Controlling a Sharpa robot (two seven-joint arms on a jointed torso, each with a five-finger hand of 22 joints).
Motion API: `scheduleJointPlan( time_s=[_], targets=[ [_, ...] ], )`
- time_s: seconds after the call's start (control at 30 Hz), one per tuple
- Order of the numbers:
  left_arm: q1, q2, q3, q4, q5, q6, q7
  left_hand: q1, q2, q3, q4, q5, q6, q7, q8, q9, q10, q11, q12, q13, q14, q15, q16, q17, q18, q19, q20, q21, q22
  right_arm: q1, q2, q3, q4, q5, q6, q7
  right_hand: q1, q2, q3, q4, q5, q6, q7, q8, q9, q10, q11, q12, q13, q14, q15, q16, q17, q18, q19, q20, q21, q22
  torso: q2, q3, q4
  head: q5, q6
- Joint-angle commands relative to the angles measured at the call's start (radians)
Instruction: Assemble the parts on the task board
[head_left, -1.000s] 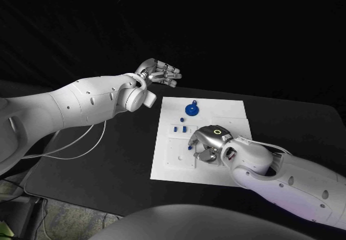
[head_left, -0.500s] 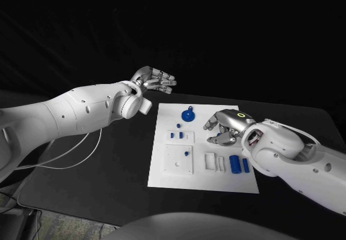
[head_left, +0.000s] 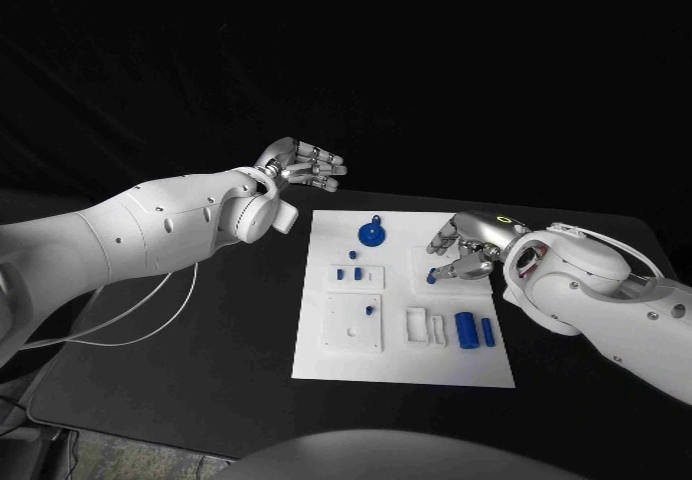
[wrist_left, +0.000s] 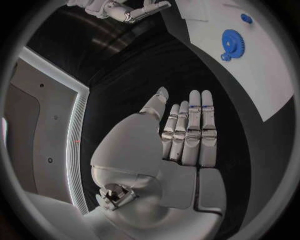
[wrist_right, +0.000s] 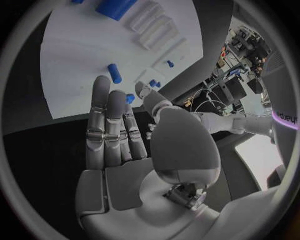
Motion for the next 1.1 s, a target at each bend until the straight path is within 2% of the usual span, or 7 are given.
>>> scheduleJointPlan(
  time_s=[0.03,0.27,0.53,0.83,0.93,0.97,1.1],
  targets=[
    [0.000,0.002,0.001,0.001,0.006,0.015,0.008,0.003,0.005,-0.002,0.005,0.001,0.000,0.005,-0.002,0.001,-0.003,0.000,0.002,0.001,-0.005,0.001,-0.004,0.000,-0.005,-0.002,0.001,0.003,-0.002,0.000,0.007,0.000,-0.010,-0.043,0.061,0.003,0.010,-0.003,-0.002,-0.001,0.005,-0.002,-0.001,-0.001,0.000,-0.009,-0.001,0.003,-0.001,-0.004,0.003,-0.004,-0.001,0.010,0.008,0.008,-0.005,-0.001,0.001,0.0000,0.0014,-0.001,0.001],
    [-0.001,0.002,0.001,-0.001,0.006,0.016,0.009,0.003,0.005,-0.002,0.005,0.001,0.000,0.005,-0.002,0.001,-0.003,0.000,0.002,0.001,-0.005,0.001,-0.004,0.000,-0.005,-0.002,0.001,0.003,-0.002,-0.002,0.025,-0.011,-0.035,-0.068,0.065,0.002,-0.003,-0.003,0.041,-0.023,0.012,-0.002,0.000,-0.001,0.000,0.007,-0.004,0.003,-0.001,-0.002,0.001,-0.001,-0.001,0.010,0.007,0.005,-0.003,0.022,0.000,-0.0005,0.0013,-0.002,0.002],
    [-0.001,0.002,0.001,0.002,0.010,0.017,0.009,0.003,0.005,-0.002,0.005,0.001,0.000,0.005,-0.002,0.001,-0.003,0.000,0.002,0.001,-0.005,0.001,-0.004,0.000,-0.005,-0.002,0.001,0.003,-0.002,-0.002,0.047,-0.044,-0.078,-0.090,0.054,-0.004,-0.018,-0.002,0.089,-0.033,0.000,0.002,0.004,-0.001,0.000,0.017,-0.006,0.003,-0.001,0.000,0.001,0.001,-0.002,0.014,0.005,0.006,-0.003,0.048,0.000,-0.0008,0.0015,-0.001,-0.002],
    [-0.001,0.002,0.000,0.008,0.051,0.027,-0.001,-0.001,0.005,-0.005,0.010,0.000,-0.002,0.005,-0.002,0.000,-0.003,0.001,0.002,0.001,-0.006,0.002,-0.004,0.000,-0.006,-0.003,0.002,0.005,-0.007,-0.002,0.056,-0.070,-0.099,-0.093,0.049,-0.002,-0.036,-0.003,0.154,-0.025,-0.006,0.021,0.010,-0.001,0.000,0.037,-0.010,0.002,-0.001,0.005,-0.002,0.004,0.001,0.012,0.011,0.002,-0.006,0.068,0.000,-0.0001,0.0004,0.002,-0.001],
    [-0.001,0.002,0.000,0.010,0.069,0.034,-0.001,-0.006,0.005,-0.008,0.015,0.001,-0.001,0.005,-0.002,0.001,-0.003,0.001,0.002,0.002,-0.007,0.002,-0.004,0.000,-0.006,-0.003,0.003,0.004,-0.009,-0.002,0.060,-0.078,-0.104,-0.094,0.040,-0.003,-0.038,0.009,0.211,-0.020,-0.042,0.034,0.017,-0.001,0.000,0.048,-0.012,0.002,-0.002,0.004,-0.004,0.004,0.002,0.012,0.010,0.000,-0.005,0.076,0.000,0.0003,0.0001,0.002,-0.001],
    [-0.001,0.002,0.000,0.012,0.076,0.036,-0.001,-0.006,0.006,-0.008,0.015,0.001,-0.001,0.005,-0.002,0.001,-0.003,0.001,0.002,0.002,-0.007,0.002,-0.004,0.000,-0.006,-0.003,0.003,0.004,-0.009,-0.002,0.062,-0.081,-0.106,-0.094,0.038,-0.002,-0.046,0.003,0.246,-0.020,-0.048,0.039,0.018,-0.002,0.000,0.052,-0.013,0.002,-0.002,0.003,-0.005,0.005,0.003,0.012,0.009,-0.001,-0.001,0.083,0.000,0.0001,0.0000,0.001,-0.001],
    [-0.001,0.002,0.000,0.015,0.091,0.042,0.000,-0.007,0.006,-0.008,0.017,0.003,-0.001,0.005,-0.002,0.001,-0.003,0.001,0.002,0.002,-0.008,0.003,-0.004,0.000,-0.006,-0.003,0.003,0.004,-0.010,-0.002,0.066,-0.086,-0.110,-0.094,0.029,-0.001,-0.056,0.003,0.284,-0.007,-0.056,0.050,0.019,-0.001,0.000,0.065,-0.016,0.002,-0.002,0.005,-0.007,0.007,0.004,0.011,0.005,-0.003,0.004,0.098,0.000,-0.0001,0.0010,0.000,-0.001]
  ],
)
